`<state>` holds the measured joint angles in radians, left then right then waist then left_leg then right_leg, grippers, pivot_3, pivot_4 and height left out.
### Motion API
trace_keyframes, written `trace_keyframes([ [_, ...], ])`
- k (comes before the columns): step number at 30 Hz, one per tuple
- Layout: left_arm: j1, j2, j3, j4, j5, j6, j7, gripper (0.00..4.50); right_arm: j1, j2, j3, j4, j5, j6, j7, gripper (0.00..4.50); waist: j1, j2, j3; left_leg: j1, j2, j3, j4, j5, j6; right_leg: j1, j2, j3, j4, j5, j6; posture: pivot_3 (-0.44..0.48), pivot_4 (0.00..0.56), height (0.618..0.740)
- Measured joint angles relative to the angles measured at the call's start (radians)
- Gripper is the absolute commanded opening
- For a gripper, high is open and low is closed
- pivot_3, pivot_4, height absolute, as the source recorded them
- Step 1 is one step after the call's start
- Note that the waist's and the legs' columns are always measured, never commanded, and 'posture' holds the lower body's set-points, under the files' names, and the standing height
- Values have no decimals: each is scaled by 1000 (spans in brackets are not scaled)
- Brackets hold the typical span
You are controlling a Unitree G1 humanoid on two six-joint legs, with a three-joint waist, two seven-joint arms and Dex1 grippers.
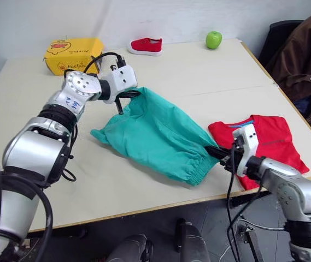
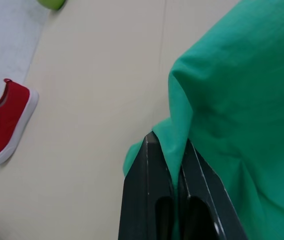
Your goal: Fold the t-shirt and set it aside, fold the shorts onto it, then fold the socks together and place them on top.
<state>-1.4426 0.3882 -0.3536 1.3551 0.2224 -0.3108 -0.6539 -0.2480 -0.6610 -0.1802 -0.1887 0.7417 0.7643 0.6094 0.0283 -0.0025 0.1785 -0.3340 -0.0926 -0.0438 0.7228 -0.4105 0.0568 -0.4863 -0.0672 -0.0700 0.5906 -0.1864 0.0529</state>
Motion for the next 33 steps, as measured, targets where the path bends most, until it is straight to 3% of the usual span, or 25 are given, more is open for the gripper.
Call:
trace_keyframes([
  [4,0,-23,20,15,47,30,83,42,-55,31,19,49,-66,-23,-29,0,1,0,0,0,0,0,-1,0,0,0,0,0,-1,0,0,0,150,740],
  [5,1,-25,23,24,58,42,95,224,-63,31,20,59,-79,-26,-29,0,2,0,0,-1,0,-1,-1,0,0,0,0,-1,-1,0,0,0,150,740],
  [9,14,-25,21,32,106,74,132,1189,-92,31,24,93,-117,-28,-19,1051,1,0,0,-1,-1,0,-2,0,1,0,0,-1,-2,0,0,0,150,740],
  [13,25,-8,26,32,137,101,172,2498,-133,-27,68,114,-244,-81,-30,2505,-1,0,0,-1,0,0,-2,0,0,-1,0,-1,-2,0,0,0,150,740],
  [19,60,137,69,32,156,90,257,4260,-115,-110,95,55,-407,-206,-39,4480,-5,0,0,-3,0,2,-3,0,0,-6,1,2,0,0,0,0,150,740],
  [21,58,178,115,31,137,69,244,4479,-90,-134,94,-9,-420,-243,-8,4500,-4,0,0,-3,0,3,-3,0,0,-8,1,2,1,0,0,0,150,740],
  [23,58,212,158,26,105,25,169,4479,-70,-160,91,-71,-415,-262,40,4500,0,0,0,-5,-1,3,-2,0,0,-8,1,2,0,0,0,0,150,740],
  [25,59,247,201,8,55,-35,3,4479,-42,-188,83,-150,-381,-257,91,4500,3,0,0,-6,-1,2,0,0,0,-8,1,0,0,0,0,0,150,740],
  [28,104,271,259,-95,-61,-127,-374,4479,10,-218,83,-271,-332,-215,150,4500,3,1,0,-5,0,1,2,0,0,-4,0,-2,-1,0,0,0,150,740],
  [30,187,276,272,-187,-122,-142,-551,4479,48,-227,91,-328,-314,-182,164,4500,-1,1,-1,-2,0,0,1,0,0,-1,-1,-2,-1,0,0,0,150,740],
  [33,367,279,256,-335,-159,-167,-683,4479,99,-226,136,-407,-313,-149,166,4500,-6,1,-1,0,1,-1,1,0,-1,1,0,-2,-1,0,0,0,150,740],
])
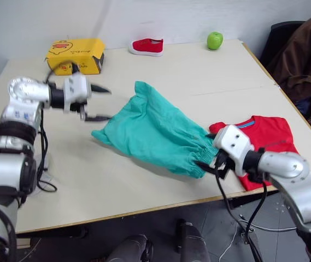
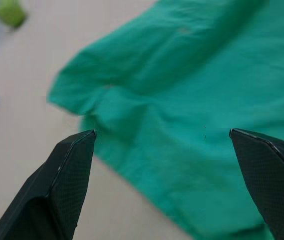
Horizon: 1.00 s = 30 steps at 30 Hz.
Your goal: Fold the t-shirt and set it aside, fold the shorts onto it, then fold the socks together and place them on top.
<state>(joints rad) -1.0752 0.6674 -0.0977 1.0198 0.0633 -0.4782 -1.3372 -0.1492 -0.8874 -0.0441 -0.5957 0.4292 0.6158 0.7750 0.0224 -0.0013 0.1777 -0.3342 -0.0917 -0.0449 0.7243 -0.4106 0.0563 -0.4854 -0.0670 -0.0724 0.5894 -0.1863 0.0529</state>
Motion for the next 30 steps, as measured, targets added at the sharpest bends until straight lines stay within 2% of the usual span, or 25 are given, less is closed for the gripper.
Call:
trace_keyframes([
  [2,73,0,-40,-48,14,-50,-23,4479,11,6,42,-29,-15,7,-13,4500,2,0,0,0,0,0,0,0,0,0,0,0,0,0,0,0,150,740],
  [4,89,8,-84,-59,64,-120,2,4479,10,16,82,-37,-61,3,-41,4500,4,0,0,-1,0,0,1,0,0,0,0,1,0,0,0,0,150,740],
  [9,54,19,-134,-15,163,-236,123,4479,-18,16,195,33,-280,-102,-112,4500,20,-1,0,0,-2,1,1,0,2,0,-1,1,0,0,1,0,150,740],
  [13,20,3,-170,36,222,-296,203,4479,-7,46,246,67,-362,-155,-120,4500,30,-1,0,0,-1,0,1,0,2,1,0,1,-1,0,1,0,150,740],
  [16,-2,-23,-186,72,256,-306,281,4500,12,76,287,92,-410,-192,-122,3874,35,-1,-1,1,-2,0,1,0,3,3,0,1,-1,1,1,0,150,740],
  [19,-12,-36,-198,96,278,-318,343,3894,18,80,294,99,-445,-227,-123,2862,35,-1,-1,2,-2,0,1,0,3,4,0,1,-1,1,2,0,150,740],
  [28,-10,-58,-214,128,290,-308,371,1154,34,84,237,141,-438,-282,-79,65,30,-1,-1,2,-2,0,1,0,3,3,0,1,-1,1,2,0,150,740],
  [30,-1,-60,-212,120,271,-295,327,526,24,84,242,176,-449,-314,-65,0,28,-1,-1,2,-2,0,1,0,3,3,0,1,-1,1,2,0,150,740],
])
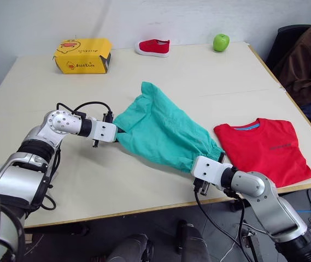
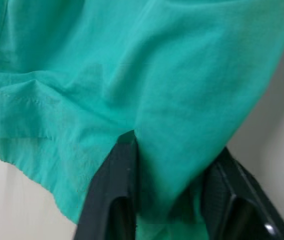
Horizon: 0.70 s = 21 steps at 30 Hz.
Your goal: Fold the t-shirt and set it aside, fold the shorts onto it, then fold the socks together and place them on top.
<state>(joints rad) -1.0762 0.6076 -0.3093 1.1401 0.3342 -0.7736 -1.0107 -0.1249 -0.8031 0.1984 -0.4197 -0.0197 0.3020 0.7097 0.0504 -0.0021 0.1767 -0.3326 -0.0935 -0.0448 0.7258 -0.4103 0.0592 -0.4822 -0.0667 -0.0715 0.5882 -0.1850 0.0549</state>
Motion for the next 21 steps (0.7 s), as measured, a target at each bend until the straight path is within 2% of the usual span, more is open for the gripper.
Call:
trace_keyframes([
  [2,27,0,14,-34,-41,25,-70,25,-15,0,2,29,-2,-36,23,0,-2,0,0,0,0,0,0,0,0,0,0,0,0,0,0,0,150,740],
  [5,114,13,40,-182,-162,128,-239,25,-40,-26,3,86,-2,-126,87,0,-7,1,0,0,1,0,0,0,0,0,0,0,0,0,0,0,150,740],
  [7,244,71,60,-413,-274,289,-362,25,-68,-52,0,138,10,-217,149,0,-24,1,0,0,1,0,-1,0,0,-1,0,1,-1,0,0,0,150,740],
  [10,453,190,81,-754,-391,547,-457,25,-88,-115,-9,204,48,-362,271,0,-40,1,0,1,3,0,-4,-1,-1,-2,2,2,-2,-1,-2,0,150,740],
  [11,548,243,100,-912,-424,658,-460,25,-106,-134,-6,240,63,-435,329,0,-47,1,0,1,4,0,-5,-2,-2,-2,4,2,-3,-1,-2,0,150,740],
  [13,689,283,136,-1118,-447,783,-413,25,-143,-142,-4,309,77,-535,396,0,-51,1,0,3,5,0,-5,-2,-2,0,4,2,-3,-2,-3,0,150,740],
  [17,889,286,215,-1373,-447,933,-257,25,-205,-143,-1,433,78,-668,469,0,-39,2,0,7,5,0,-7,-2,-2,4,5,5,-3,-2,-3,0,150,740],
  [21,1042,303,285,-1549,-460,1060,-171,25,-225,-122,15,496,79,-761,505,0,-24,2,0,9,6,2,-9,-2,-2,4,5,6,-3,-3,-4,0,150,740],
])
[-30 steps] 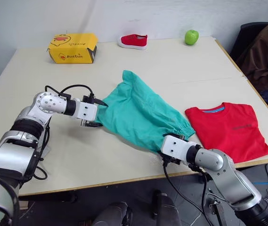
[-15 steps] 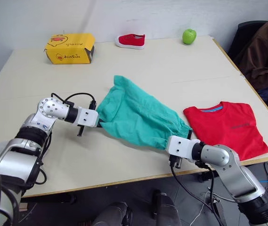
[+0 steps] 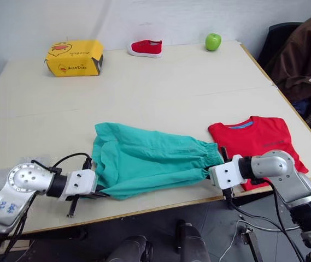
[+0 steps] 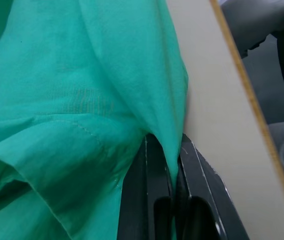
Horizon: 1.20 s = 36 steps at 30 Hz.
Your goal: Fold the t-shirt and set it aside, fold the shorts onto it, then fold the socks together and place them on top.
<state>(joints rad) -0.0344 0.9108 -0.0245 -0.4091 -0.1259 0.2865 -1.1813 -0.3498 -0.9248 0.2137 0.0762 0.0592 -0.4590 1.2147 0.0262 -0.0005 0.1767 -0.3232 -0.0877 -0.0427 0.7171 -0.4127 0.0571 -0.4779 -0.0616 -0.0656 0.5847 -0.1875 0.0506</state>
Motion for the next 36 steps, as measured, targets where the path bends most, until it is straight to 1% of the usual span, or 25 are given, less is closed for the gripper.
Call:
trace_keyframes([
  [3,84,15,26,-55,3,21,36,25,-15,29,14,21,-2,-23,4,0,0,0,0,1,1,0,-1,0,0,0,0,0,0,-1,-1,0,150,740],
  [7,115,23,28,-67,11,3,80,25,-37,50,18,55,-24,-41,-5,0,1,1,0,4,1,1,-1,0,-1,2,0,0,0,-1,-2,0,150,740],
  [9,113,19,25,-62,9,9,89,0,-27,50,17,47,-14,-14,0,631,1,2,-1,4,1,1,-2,0,-1,3,0,0,1,-1,-2,0,150,740],
  [10,112,17,25,-59,6,11,90,227,-17,50,16,40,-5,6,2,864,2,2,-1,4,1,0,-2,0,-1,3,0,0,1,-1,-2,0,150,740],
  [12,117,18,30,-56,-26,39,84,685,15,43,12,11,22,53,7,1512,2,3,-2,4,1,0,-2,0,-1,3,0,0,1,-1,-3,0,150,740],
  [14,133,31,46,-58,-69,74,65,1321,45,30,0,-28,52,105,12,2230,0,3,-2,4,2,1,-2,-1,-1,2,1,0,1,-2,-3,0,150,740],
  [16,155,52,79,-62,-112,115,51,1919,74,15,-37,-77,97,173,7,2877,0,3,-2,4,2,1,-2,-1,-2,2,1,0,1,-2,-4,0,150,740],
  [18,166,68,147,-70,-203,211,27,2506,103,10,-115,-133,162,281,-31,2890,0,3,-1,3,4,0,-2,-2,-3,2,2,-1,1,-2,-4,0,150,740],
  [21,172,136,284,-111,-369,347,-42,2506,146,4,-207,-220,230,396,-79,2890,0,3,-1,3,4,-4,-2,-2,-3,3,1,-4,1,-3,-5,0,150,740],
  [22,172,157,323,-122,-410,379,-65,2506,164,3,-226,-250,246,424,-86,2890,-2,6,0,2,3,-13,-3,-2,-3,9,-2,-11,-1,-4,-6,0,150,740],
  [23,172,178,355,-129,-452,406,-89,2506,187,2,-237,-281,261,451,-92,2890,-9,8,2,1,-3,-29,-3,-1,-3,19,-9,-22,-2,-9,-3,0,150,740],
  [24,167,190,382,-129,-485,427,-108,2506,205,2,-245,-308,275,476,-95,2890,-14,9,2,2,-8,-40,-3,-1,-3,23,-16,-31,2,-13,-2,0,150,740],
  [25,162,196,398,-126,-506,437,-119,2506,212,2,-249,-326,287,493,-95,2890,-18,14,5,5,-14,-54,-3,1,-4,30,-21,-40,2,-17,0,0,150,740],
  [26,123,203,406,-107,-543,459,-130,2506,223,0,-261,-362,315,538,-96,2890,-20,17,7,5,-23,-71,-3,3,-6,33,-27,-41,5,-22,5,0,150,740],
  [28,38,202,406,-55,-576,477,-123,2506,223,-6,-267,-413,358,599,-95,2890,-22,19,8,4,-40,-97,-6,11,-12,34,-41,-43,11,-29,13,0,150,740],
  [30,-44,187,388,-5,-581,480,-95,2506,217,-14,-279,-454,409,666,-93,2890,-16,18,9,-4,-51,-115,-9,21,-9,34,-60,-52,22,-38,15,0,150,740],
  [31,-94,167,364,18,-580,481,-75,2506,216,-22,-296,-469,444,704,-90,2890,-8,18,9,-5,-54,-115,-10,27,-7,35,-71,-61,24,-41,14,0,150,740],
  [32,-157,132,330,42,-577,476,-47,2506,210,-37,-313,-483,484,748,-86,2890,-2,19,8,-12,-56,-115,-10,32,-6,35,-82,-72,27,-42,16,0,150,740],
  [33,-184,115,309,52,-577,472,-31,2506,202,-45,-321,-495,506,775,-84,2890,-1,19,8,-15,-60,-119,-13,37,-5,35,-87,-77,30,-42,17,0,150,740],
  [34,-211,96,280,70,-571,471,-11,2506,195,-50,-333,-507,535,815,-87,2890,5,19,8,-10,-61,-121,-11,38,-6,32,-78,-61,26,-39,21,0,150,740],
  [35,-244,63,249,85,-560,468,10,2506,179,-50,-336,-508,557,856,-97,2890,18,19,8,-10,-60,-121,-11,38,-7,32,-66,-40,18,-34,30,0,150,740],
  [36,-277,33,218,100,-549,463,31,2506,161,-48,-336,-507,569,889,-112,2890,28,18,8,-11,-60,-120,-12,38,-7,32,-62,-35,15,-32,32,0,150,740],
])
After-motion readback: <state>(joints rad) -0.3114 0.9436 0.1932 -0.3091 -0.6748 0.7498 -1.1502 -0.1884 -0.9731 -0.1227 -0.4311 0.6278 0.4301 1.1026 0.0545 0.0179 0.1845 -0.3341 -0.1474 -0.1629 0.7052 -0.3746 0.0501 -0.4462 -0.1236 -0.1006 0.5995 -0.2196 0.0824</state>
